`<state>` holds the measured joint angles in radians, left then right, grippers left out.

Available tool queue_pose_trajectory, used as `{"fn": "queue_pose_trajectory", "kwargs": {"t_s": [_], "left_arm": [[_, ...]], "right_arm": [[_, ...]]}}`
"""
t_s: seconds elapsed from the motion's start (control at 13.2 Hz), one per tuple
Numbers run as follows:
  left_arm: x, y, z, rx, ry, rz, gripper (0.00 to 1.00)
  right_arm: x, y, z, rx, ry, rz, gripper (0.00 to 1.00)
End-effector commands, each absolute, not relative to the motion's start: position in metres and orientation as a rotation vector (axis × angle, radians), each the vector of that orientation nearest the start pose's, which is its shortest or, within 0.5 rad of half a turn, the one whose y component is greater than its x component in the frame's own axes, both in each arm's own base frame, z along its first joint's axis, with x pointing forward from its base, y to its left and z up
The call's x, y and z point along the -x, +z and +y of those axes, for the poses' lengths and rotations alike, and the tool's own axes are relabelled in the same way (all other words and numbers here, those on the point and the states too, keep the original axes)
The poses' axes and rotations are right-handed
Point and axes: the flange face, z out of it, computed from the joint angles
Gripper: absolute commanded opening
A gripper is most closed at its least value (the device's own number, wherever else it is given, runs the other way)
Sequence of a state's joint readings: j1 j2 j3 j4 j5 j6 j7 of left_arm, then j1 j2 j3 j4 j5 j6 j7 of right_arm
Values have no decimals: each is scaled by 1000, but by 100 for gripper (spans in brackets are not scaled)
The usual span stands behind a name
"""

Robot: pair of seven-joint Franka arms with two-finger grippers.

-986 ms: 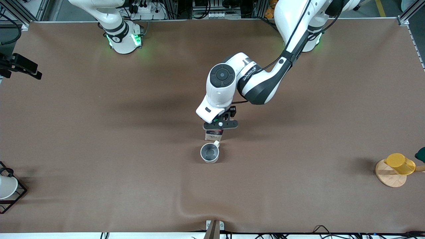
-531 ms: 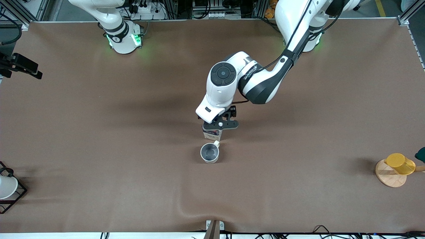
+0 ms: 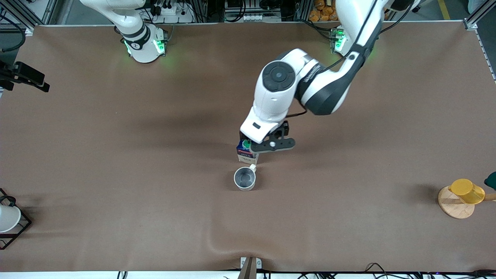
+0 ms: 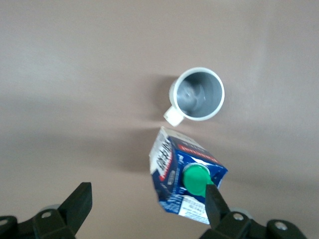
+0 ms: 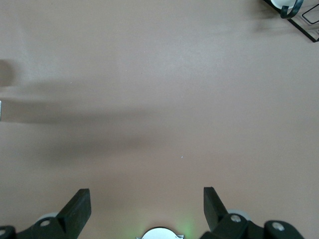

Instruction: Place milk next to cup

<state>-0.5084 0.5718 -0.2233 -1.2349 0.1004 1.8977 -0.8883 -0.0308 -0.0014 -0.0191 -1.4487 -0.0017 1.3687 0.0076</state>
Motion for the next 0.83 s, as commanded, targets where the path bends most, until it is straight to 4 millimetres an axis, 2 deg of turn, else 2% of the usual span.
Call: {"fn": "queue_pose_trajectory", "kwargs": {"t_s": [0.0,0.15,0.3,0.45,0.76], "left_arm": [[-585,531,-374,3191,-167,-423,100],[-590,554,-333,3156,-156,-414,100],[-603,573,-273,3130,-127,-370,100],[-609,585,-222,3104,-76,-326,100],[-607,603,-150,3070,19,-271,100]], "right_arm": [[-532,671,-26,3123,122,70,100],[-532,671,-26,3123,122,70,100],[-532,672,-26,3123,119,70,100],[-532,672,-24,3123,119,68,100],[-531,672,-24,3123,129,65,100]]}}
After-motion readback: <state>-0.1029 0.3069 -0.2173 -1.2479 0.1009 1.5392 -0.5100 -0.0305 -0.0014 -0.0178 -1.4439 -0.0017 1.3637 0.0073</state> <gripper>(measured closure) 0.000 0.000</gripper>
